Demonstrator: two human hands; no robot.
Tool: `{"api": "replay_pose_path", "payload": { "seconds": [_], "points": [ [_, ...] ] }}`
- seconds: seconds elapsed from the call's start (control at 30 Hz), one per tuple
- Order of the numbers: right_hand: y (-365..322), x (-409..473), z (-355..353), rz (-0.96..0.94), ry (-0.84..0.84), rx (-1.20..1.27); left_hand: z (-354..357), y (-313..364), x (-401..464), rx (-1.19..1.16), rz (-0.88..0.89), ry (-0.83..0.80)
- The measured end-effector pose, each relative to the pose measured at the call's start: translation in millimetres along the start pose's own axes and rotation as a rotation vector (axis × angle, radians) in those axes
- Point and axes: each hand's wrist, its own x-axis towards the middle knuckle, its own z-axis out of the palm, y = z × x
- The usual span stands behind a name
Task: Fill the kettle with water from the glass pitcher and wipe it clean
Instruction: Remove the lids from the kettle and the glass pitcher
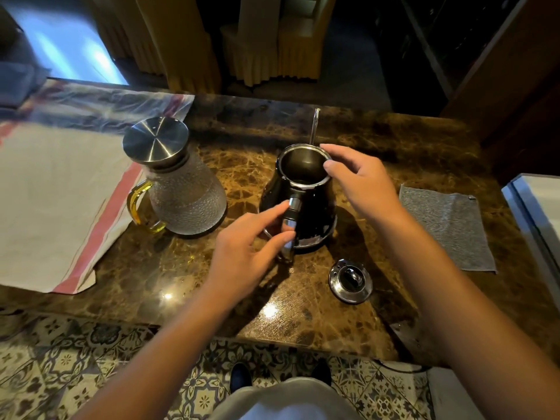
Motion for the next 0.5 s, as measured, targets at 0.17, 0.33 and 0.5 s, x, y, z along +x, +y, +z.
{"api": "replay_pose_path", "payload": {
  "seconds": [0.17, 0.33, 0.5],
  "points": [
    [2.3, -2.5, -1.8, 0.01, -0.036, -0.016, 10.9, 2.1, -4.6, -0.012, -0.027, 0.049],
    [-3.5, -1.9, -2.6, 0.008, -0.036, -0.049, -0.5, 1.9, 1.1, -0.007, -0.044, -0.045],
    [-31.4, -5.9, 4.1, -0.072, 0.073, -0.219, -44.8, -7.2, -5.1, 0.029, -0.038, 0.033]
  ]
}}
